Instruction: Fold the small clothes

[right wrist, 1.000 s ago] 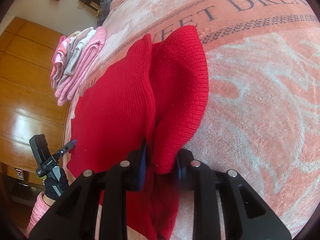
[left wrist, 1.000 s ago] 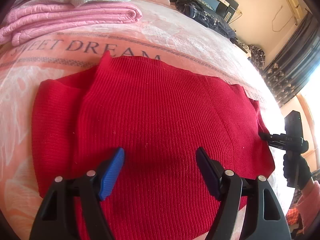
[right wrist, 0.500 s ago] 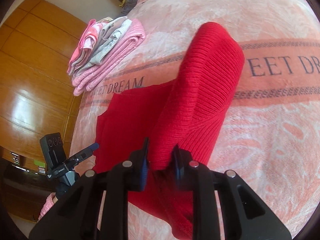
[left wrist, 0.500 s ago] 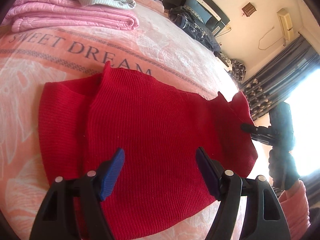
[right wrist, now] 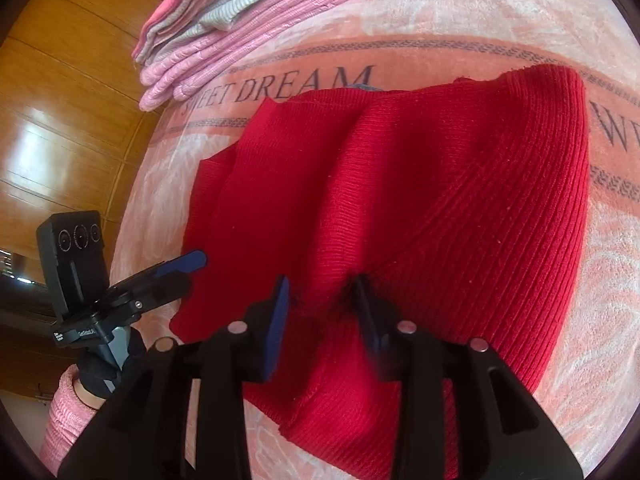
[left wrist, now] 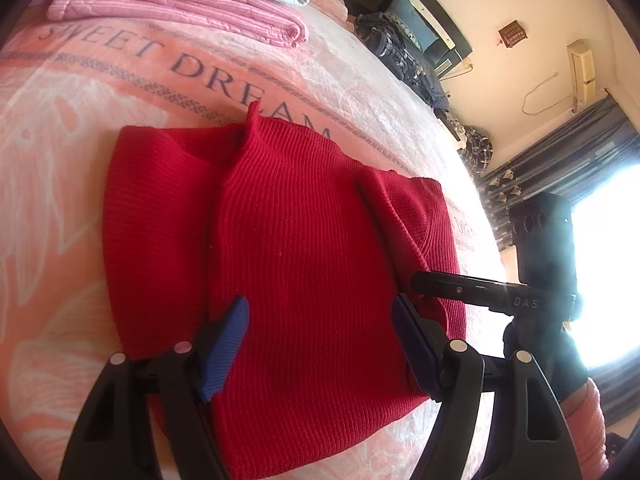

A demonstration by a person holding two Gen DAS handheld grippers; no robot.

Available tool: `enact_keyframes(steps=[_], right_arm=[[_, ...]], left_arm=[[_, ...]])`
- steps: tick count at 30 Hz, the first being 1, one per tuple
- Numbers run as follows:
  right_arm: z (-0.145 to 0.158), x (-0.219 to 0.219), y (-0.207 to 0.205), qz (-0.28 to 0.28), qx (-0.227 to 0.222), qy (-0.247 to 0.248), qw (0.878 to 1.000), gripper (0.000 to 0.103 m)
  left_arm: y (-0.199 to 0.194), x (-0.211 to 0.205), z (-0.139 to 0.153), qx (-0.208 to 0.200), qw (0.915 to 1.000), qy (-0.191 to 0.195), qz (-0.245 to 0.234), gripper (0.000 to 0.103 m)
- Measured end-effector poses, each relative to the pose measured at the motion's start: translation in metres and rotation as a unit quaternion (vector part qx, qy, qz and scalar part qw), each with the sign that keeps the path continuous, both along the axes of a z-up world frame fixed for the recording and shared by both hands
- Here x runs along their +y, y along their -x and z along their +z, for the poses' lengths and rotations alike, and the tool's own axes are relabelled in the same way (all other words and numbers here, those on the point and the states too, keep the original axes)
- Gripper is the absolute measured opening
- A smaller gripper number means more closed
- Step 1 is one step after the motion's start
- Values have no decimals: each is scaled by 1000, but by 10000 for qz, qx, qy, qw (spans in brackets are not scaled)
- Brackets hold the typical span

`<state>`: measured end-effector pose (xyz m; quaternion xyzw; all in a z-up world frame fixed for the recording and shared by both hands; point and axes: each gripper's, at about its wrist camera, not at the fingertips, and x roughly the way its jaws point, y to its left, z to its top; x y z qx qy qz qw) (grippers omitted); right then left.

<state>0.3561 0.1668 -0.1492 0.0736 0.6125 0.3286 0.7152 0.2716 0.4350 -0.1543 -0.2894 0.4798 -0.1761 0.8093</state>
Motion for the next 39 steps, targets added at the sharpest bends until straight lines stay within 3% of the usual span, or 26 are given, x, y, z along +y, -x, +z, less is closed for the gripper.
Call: enact_keyframes(steps=[8,12,18,22,24,25,28,31,34,39], right_arm=[[36,-25,38,290,-423,-43,9987,40],[39,-23,81,863,-705,292,9933,47],[20,5,118,1527,-1193,1057,9753,62],[0,13,116,1576,-1304,1446,9681,62],[-9,12,114,1575,-1316,1537,9666,50],[-11,8,111,1511,-1304,1525,9679,38],[-8,-8,99,1313,-1004,1053,9806,10],[1,-33,88,999,-559,287,9930,8],[15,-58,80,695,-261,-473,9961,7],[41,-88,77,531,-386,-876,9940,7]], left_arm=[[-10,-9,21,-192,9997,149,27,74],[-18,-16,28,-219,9995,207,32,74],[-28,-28,25,-68,9996,273,71,74],[-30,-35,20,18,9995,314,18,74],[-33,-38,18,61,9993,356,-14,74],[-33,-40,16,93,9992,395,-29,74],[-34,-43,12,178,9984,533,-66,74],[-35,-48,7,290,9967,755,-85,74],[-39,-56,-1,453,9925,1123,-142,75],[-53,-84,-18,743,9822,1700,-289,75]])
